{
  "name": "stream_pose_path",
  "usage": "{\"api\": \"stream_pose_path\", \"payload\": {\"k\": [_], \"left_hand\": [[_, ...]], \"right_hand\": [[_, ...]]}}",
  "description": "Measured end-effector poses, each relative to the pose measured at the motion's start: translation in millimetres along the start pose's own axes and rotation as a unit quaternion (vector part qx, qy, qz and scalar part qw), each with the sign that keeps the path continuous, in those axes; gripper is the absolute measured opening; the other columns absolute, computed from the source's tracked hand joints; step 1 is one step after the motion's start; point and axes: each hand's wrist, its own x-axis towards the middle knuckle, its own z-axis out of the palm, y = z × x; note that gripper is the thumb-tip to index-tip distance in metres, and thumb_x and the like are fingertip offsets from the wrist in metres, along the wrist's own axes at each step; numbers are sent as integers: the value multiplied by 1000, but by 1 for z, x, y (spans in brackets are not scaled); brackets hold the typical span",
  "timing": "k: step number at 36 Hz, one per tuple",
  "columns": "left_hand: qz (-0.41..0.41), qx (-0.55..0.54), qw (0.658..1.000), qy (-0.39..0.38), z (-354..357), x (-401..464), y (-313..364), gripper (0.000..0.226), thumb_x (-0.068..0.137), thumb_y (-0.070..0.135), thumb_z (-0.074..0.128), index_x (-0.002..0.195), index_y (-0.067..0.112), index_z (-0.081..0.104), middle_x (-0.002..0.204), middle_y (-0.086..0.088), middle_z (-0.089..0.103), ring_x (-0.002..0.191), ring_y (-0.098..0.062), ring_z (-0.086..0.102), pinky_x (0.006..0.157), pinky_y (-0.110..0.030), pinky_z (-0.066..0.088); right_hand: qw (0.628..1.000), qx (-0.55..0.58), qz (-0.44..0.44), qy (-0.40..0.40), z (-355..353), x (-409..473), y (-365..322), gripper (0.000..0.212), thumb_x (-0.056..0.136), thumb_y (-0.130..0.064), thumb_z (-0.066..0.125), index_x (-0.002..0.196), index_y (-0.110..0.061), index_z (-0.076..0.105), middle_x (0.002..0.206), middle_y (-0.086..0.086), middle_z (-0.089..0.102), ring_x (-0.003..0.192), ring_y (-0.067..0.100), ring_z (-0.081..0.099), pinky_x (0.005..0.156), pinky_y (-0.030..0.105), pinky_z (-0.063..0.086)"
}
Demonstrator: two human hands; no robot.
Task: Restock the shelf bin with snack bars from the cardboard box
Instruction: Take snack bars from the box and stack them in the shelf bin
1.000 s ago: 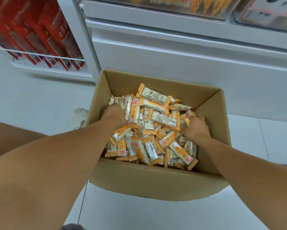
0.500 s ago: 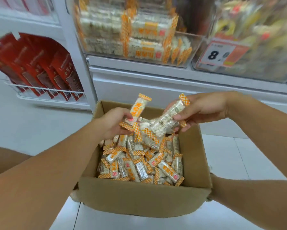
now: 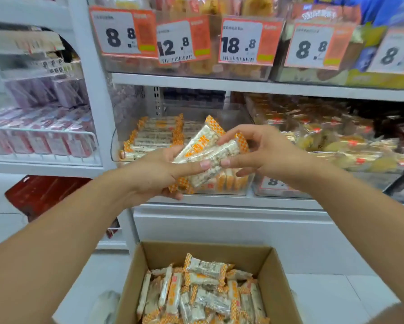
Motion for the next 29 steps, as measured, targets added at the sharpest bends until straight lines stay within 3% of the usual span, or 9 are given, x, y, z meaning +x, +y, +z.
{"api": "stream_pose_path", "payload": {"k": [3,5,7,13,16,19,22,25,29], "left_hand": [[37,36,997,54,-17,26,11,54,66,56,72,116,37,67,97,13,75,70,-3,65,57,-24,54],[48,26,995,82,-31,44,16,56,67,58,70,117,32,67,96,12,73,69,-6,63,59,-25,54],[42,4,992,117,-43,59,13,53,73,57,71,117,27,68,98,8,70,70,-9,65,58,-25,52],[72,53,984,156,-62,80,-16,33,86,43,73,110,23,64,84,7,68,65,-5,65,53,-23,52],[80,87,983,138,-64,82,-23,38,84,49,71,112,23,65,81,14,66,70,-7,65,56,-30,56],[95,103,981,130,-63,83,-23,51,78,60,63,108,18,63,80,3,57,69,-10,59,54,-31,57],[110,139,974,144,-59,81,-19,37,93,54,50,91,18,55,71,-2,41,52,-1,47,47,-21,50],[133,202,958,157,-55,87,-21,28,97,47,56,103,20,58,76,-6,57,59,-10,50,55,-31,47],[128,185,959,173,-47,94,-22,30,94,51,61,105,23,61,89,-2,68,67,-10,57,63,-32,45]], "right_hand": [[997,40,-32,49,-6,23,0,36,68,-17,86,102,-14,74,105,25,68,89,35,70,83,48,61],[993,66,-45,86,-5,37,6,34,67,-16,84,100,-11,74,94,24,69,80,29,69,88,46,60],[990,58,-56,115,-6,50,15,25,73,-13,82,97,-12,74,84,15,67,73,14,65,81,34,58],[992,51,-33,108,-4,72,36,19,77,-15,81,95,-15,75,79,9,66,58,3,57,54,14,45],[994,38,-41,93,4,78,46,28,66,-28,84,91,-20,77,79,13,66,67,12,58,63,23,53],[991,29,-63,113,11,85,54,36,62,-30,87,94,-19,74,79,14,65,67,18,56,68,33,55],[986,-26,-95,136,15,89,57,55,61,-40,89,109,-27,64,104,10,64,60,14,48,63,35,52],[982,-65,-120,130,17,91,61,68,70,-35,88,127,-43,53,111,-6,60,59,19,43,64,32,51],[980,-77,-119,141,14,91,64,75,69,-39,89,133,-42,50,113,1,62,71,30,59,75,50,59]]}}
